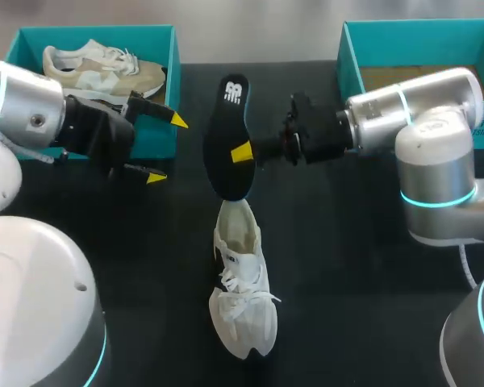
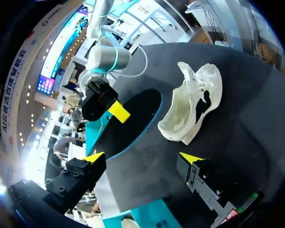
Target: Take the shoe out of the shoebox, open the shoe tongue, remove and reinsert the insole, then place the shoe into the shoebox
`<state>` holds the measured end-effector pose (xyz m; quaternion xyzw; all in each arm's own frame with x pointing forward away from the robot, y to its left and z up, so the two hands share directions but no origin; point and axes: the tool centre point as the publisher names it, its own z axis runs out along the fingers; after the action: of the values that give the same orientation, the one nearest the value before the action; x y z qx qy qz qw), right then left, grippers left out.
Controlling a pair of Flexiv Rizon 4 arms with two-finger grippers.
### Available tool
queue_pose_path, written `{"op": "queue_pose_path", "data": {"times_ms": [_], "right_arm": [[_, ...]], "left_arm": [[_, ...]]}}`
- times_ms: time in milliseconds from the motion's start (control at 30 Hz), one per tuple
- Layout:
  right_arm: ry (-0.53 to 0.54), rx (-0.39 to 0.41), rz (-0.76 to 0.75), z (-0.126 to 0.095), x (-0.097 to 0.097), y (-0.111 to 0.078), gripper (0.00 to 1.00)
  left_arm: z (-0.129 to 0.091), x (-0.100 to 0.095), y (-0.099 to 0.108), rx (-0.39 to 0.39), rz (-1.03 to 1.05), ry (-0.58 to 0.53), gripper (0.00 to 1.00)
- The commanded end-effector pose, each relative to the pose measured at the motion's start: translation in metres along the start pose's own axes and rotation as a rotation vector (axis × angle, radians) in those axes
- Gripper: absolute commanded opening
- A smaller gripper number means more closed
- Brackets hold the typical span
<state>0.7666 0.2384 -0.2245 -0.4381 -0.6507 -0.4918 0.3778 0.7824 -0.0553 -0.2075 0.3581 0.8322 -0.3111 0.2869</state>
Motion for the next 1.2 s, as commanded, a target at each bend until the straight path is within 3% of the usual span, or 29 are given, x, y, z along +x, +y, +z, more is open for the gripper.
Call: {"op": "queue_pose_path", "data": {"times_ms": [33, 100, 500, 667, 867, 1033, 1200], "right_arm": [[-0.023, -0.058, -0.005, -0.004, -0.001, -0.013, 0.00], [-0.030, -0.068, -0.022, -0.004, -0.005, -0.012, 0.00], [-0.030, -0.068, -0.022, -0.004, -0.005, -0.012, 0.00], [-0.035, -0.135, -0.042, -0.005, -0.021, -0.024, 0.00], [-0.042, -0.164, -0.103, -0.006, -0.027, -0.035, 0.00], [-0.062, -0.155, -0.174, 0.001, -0.029, -0.037, 0.00], [-0.062, -0.155, -0.174, 0.001, -0.029, -0.037, 0.00]], "left_arm": [[0.000, 0.001, 0.003, -0.141, -0.186, 0.290, 1.00], [0.001, 0.005, 0.006, -0.160, -0.238, 0.356, 1.00], [0.001, 0.005, 0.006, -0.160, -0.238, 0.356, 1.00], [0.020, 0.017, 0.001, -0.217, -0.396, 0.478, 1.00], [0.024, 0.029, 0.004, -0.288, -0.535, 0.527, 1.00], [0.022, 0.041, 0.013, -0.278, -0.709, 0.614, 1.00], [0.022, 0.041, 0.013, -0.278, -0.709, 0.614, 1.00]]}}
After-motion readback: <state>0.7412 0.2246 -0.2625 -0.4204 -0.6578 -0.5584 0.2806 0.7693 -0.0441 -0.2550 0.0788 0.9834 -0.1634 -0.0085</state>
